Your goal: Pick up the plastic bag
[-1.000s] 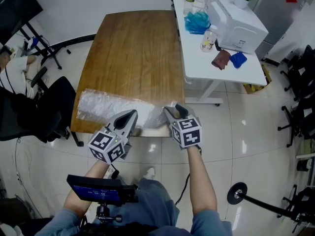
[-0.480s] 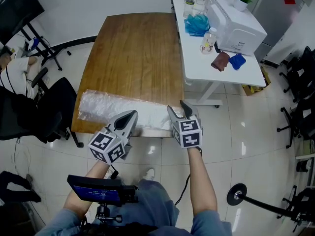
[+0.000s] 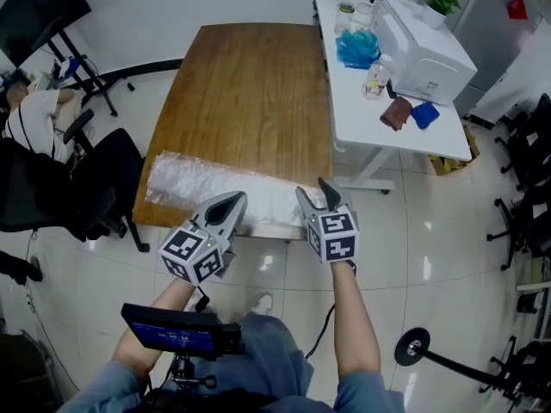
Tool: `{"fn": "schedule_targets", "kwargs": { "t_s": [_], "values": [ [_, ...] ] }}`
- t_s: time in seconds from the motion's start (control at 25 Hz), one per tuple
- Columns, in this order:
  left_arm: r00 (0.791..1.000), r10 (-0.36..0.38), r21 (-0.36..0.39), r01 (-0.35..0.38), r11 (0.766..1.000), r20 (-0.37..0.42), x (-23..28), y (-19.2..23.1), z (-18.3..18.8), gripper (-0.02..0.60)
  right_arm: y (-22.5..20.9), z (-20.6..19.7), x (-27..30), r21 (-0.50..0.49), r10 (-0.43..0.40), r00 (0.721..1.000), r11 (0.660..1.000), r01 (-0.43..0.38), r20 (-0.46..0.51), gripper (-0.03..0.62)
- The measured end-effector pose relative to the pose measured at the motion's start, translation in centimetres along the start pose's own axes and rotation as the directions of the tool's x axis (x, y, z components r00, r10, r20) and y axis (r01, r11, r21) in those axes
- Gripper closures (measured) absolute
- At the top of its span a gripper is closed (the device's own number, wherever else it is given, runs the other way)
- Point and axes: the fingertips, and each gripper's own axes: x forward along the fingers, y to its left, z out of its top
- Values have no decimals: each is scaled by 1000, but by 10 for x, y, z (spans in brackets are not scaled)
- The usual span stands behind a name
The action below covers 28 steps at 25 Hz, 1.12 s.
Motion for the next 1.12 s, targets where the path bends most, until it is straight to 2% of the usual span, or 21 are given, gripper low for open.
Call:
{"fn": "schedule_targets", "kwargs": {
  "t_s": [0.24, 0.4, 0.56, 0.72, 0.84, 1.12],
  "values": [
    [1000, 14, 14, -14, 1000, -1, -11, 9, 6, 563, 20, 12, 1, 4, 28, 999, 1000, -29, 37, 369],
    [997, 55, 57, -52, 997, -58, -17, 30, -2, 563, 37, 7, 5, 1, 52, 998, 999, -52, 20, 392],
    [987, 76, 113, -61, 992, -138, -14, 62, -11, 563, 46, -4, 10, -1, 49, 999, 999, -49, -17, 437],
    [976, 100, 113, -80, 990, -193, -20, 98, -22, 563, 45, -23, 8, 24, 4, 998, 1000, -2, -65, 544],
    [957, 141, 141, -108, 984, -254, -29, 131, -34, 563, 41, -38, 8, 44, -35, 994, 998, 40, -104, 592],
    [887, 226, 186, -163, 969, -402, -44, 199, -68, 563, 37, -68, 10, 83, -81, 978, 992, 98, -190, 594]
  ]
}}
